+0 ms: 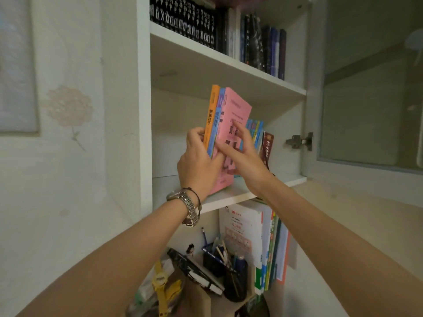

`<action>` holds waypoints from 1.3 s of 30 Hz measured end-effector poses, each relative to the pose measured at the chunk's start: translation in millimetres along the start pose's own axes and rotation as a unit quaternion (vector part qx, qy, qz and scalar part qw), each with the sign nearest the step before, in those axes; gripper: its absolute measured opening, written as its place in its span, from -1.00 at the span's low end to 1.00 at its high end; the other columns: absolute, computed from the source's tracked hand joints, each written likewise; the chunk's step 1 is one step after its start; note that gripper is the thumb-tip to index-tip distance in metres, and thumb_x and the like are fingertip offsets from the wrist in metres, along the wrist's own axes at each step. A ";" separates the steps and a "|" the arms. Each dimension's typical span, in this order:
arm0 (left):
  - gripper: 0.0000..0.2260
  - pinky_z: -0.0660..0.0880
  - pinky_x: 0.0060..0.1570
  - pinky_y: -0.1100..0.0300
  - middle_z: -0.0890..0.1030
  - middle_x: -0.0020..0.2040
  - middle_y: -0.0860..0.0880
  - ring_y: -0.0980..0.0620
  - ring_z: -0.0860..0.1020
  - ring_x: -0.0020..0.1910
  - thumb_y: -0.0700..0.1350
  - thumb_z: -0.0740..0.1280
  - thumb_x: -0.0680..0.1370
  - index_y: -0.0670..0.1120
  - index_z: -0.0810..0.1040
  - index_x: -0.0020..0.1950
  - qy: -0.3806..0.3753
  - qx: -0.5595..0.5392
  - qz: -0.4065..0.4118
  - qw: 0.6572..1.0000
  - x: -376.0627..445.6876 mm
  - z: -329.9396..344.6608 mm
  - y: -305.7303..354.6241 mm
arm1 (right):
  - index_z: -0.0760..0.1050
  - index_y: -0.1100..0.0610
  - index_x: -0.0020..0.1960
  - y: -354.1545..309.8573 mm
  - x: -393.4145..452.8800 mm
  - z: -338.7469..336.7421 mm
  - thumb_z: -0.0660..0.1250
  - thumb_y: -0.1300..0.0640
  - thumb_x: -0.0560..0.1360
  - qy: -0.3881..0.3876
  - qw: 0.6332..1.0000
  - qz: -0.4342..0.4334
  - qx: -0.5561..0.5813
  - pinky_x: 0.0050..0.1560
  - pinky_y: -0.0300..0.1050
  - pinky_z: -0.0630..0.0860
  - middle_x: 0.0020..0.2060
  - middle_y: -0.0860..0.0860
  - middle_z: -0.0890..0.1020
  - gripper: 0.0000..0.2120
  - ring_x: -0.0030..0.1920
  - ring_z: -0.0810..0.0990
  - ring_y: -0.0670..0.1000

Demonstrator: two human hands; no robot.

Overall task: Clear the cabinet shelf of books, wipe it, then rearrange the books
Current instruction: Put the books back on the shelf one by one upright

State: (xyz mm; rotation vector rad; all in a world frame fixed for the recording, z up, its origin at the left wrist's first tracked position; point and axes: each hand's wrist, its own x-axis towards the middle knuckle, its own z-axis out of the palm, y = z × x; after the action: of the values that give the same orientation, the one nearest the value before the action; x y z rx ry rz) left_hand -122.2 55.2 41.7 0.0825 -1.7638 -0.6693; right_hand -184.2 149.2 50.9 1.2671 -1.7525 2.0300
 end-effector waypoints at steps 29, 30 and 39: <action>-0.35 0.53 0.03 0.18 0.42 0.16 0.07 0.04 0.51 0.18 -0.36 0.41 0.43 0.04 0.26 0.41 -0.276 -0.244 -0.117 0.922 4.9 -3.8 -11.9 | 0.21 -0.17 0.40 3.8 -5.8 -22.4 0.49 0.21 0.41 0.006 0.988 -0.089 -0.130 -0.06 -0.27 0.59 0.13 -0.27 0.44 -0.28 0.13 0.52 -0.18; -0.34 0.53 0.01 0.21 0.41 0.16 0.09 0.06 0.51 0.19 -0.38 0.38 0.43 0.04 0.26 0.42 -0.285 -0.249 -0.119 0.918 5.2 -4.0 -11.7 | 0.19 -0.13 0.43 5.7 -7.7 -21.3 0.50 0.23 0.40 0.011 0.985 -0.098 -0.141 -0.01 -0.36 0.55 0.14 -0.31 0.42 -0.24 0.16 0.48 -0.26; -0.66 0.47 -0.06 0.20 0.53 0.09 0.00 0.02 0.54 0.09 -0.24 0.26 0.54 0.04 0.37 0.27 -0.267 -0.165 -0.153 0.937 28.8 14.3 -15.8 | 0.16 -0.14 0.39 12.3 -5.7 -11.2 0.46 0.33 0.37 0.080 0.978 -0.120 -0.148 -0.14 -0.37 0.54 0.01 -0.27 0.45 -0.22 -0.03 0.56 -0.28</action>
State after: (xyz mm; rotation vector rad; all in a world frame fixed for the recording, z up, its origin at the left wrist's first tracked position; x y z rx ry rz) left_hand -148.7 36.4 57.0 -0.0645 -2.1474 -1.3023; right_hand -193.6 157.6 38.7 1.1266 -1.6604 1.6202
